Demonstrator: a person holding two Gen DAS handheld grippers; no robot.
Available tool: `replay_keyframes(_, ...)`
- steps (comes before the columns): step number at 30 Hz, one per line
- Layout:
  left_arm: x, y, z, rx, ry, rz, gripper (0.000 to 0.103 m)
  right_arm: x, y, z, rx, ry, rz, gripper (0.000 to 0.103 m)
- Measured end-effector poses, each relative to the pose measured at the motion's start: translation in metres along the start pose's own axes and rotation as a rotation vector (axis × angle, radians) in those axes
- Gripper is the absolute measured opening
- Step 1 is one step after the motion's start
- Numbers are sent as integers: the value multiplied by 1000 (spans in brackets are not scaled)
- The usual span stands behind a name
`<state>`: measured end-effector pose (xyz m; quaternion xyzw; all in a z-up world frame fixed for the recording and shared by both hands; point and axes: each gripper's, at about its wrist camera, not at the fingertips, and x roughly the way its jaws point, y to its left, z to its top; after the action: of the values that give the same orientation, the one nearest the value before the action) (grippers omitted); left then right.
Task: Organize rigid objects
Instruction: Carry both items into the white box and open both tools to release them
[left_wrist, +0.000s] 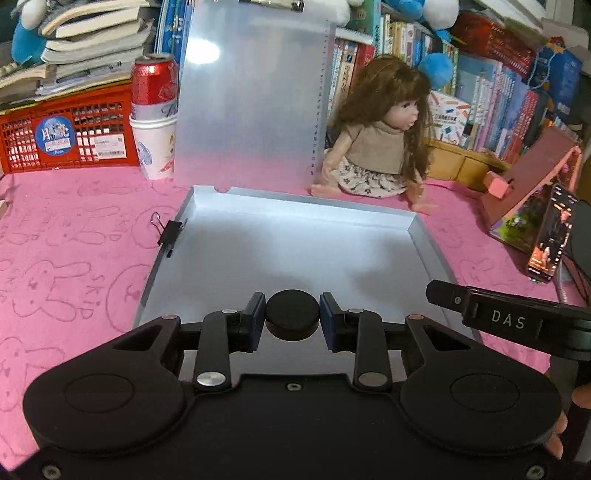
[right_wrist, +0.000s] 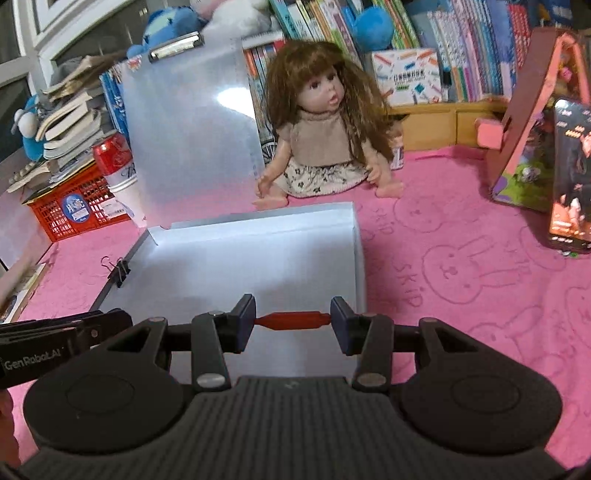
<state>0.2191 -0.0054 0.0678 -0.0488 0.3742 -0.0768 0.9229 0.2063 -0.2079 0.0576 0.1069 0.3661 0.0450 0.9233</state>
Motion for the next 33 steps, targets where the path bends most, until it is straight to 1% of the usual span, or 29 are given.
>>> replay_keyframes(3,15,0,2,6,23,6,30,13,-1,3,11,28,-4,49)
replay_keyframes(7,32,1,-1,17,43,21,30,26,2,1,-5,57,-10,50)
replay_keyframes(14,49,-1,-10,46,68,42,30,40,6,-2,-33,90,-16,50)
replay_keyframes(23,60,2,-19,54,89,57,30,50,12,-6,-88,102,-37,50)
replay_keyframes(29,61,0,-21,76,75,69,31,52,16,-9,-122,95,-52,50)
replay_keyframes(31,60,0,-21,80,73,69,31,51,17,-10,-126,91,-53,53)
replay_keyframes(33,60,0,-21,79,72,68,31,51,16,-10,-126,85,-52,53)
